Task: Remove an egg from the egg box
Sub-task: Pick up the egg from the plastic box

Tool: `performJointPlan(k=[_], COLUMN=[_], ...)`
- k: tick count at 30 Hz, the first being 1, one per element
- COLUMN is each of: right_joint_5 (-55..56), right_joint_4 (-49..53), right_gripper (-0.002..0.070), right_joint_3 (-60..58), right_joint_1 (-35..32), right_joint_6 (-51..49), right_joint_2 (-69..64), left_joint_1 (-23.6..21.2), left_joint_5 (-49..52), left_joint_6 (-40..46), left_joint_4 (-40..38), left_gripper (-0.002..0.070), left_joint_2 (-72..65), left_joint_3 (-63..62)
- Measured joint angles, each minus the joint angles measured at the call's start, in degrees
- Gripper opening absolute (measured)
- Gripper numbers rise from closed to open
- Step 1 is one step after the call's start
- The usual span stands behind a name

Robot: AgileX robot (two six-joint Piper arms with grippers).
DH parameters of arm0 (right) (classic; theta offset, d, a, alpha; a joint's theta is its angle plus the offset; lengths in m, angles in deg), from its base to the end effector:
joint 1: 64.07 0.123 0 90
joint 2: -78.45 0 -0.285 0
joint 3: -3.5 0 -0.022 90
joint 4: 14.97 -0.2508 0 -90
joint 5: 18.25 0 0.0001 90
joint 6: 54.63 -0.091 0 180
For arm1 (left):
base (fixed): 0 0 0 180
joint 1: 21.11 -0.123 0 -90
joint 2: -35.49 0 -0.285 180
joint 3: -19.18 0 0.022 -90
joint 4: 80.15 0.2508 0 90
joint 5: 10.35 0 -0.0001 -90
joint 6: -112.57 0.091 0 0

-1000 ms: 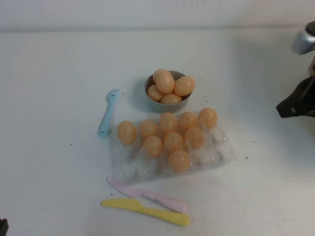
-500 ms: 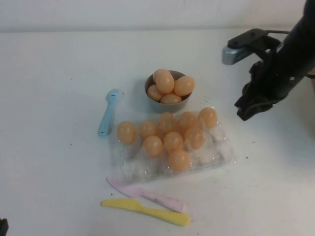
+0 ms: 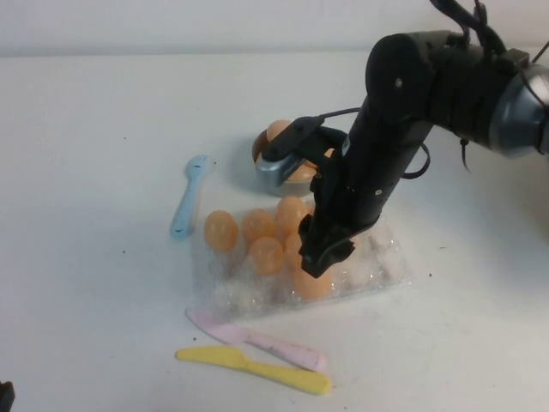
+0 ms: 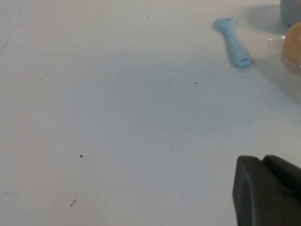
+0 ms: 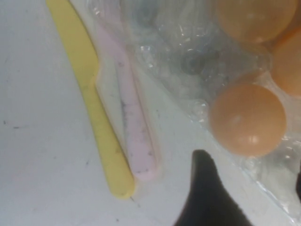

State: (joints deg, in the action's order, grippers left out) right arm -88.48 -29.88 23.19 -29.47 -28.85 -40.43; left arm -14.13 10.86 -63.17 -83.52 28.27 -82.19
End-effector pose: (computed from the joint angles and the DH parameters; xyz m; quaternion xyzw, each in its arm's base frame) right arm 0.3215 0.2486 0.2676 -0.4685 0.8697 0.1323 0.0815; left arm 0.0521 -0.0083 0.1722 0.0631 0.8015 -0.0389 0.5934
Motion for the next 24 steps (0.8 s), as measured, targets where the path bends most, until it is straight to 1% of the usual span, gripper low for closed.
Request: performJointPlan(k=[3, 8, 12, 19, 24], right_joint_5=[0.00, 0.00, 0.00, 0.00, 0.00], right_joint_4=[0.11, 0.21, 1.40, 5.44, 6.71], right_gripper=[0.0366, 0.0371, 0.0368, 0.0323, 0.0318], right_joint_3=[1.35, 2.92, 2.92, 2.92, 2.92], right_joint_1=[1.22, 1.84, 2.73, 3.49, 3.49], right_joint_6=[-4.05, -9.49, -10.59, -12.82, -13.56], right_joint_2=[-0.93, -2.46, -2.96, -3.04, -3.04], left_joint_1=[0.00, 0.00, 0.00, 0.00, 0.00], left_joint_5=[0.00, 0.00, 0.00, 0.00, 0.00], left_joint_6=[0.00, 0.00, 0.00, 0.00, 0.00], left_joint_4=[0.00, 0.00, 0.00, 0.00, 0.00], left_gripper=[-0.0003, -0.0003, -0.0003, -0.0003, -0.0003], left_joint_2=[0.00, 0.00, 0.00, 0.00, 0.00], left_joint_3=[0.00, 0.00, 0.00, 0.00, 0.00])
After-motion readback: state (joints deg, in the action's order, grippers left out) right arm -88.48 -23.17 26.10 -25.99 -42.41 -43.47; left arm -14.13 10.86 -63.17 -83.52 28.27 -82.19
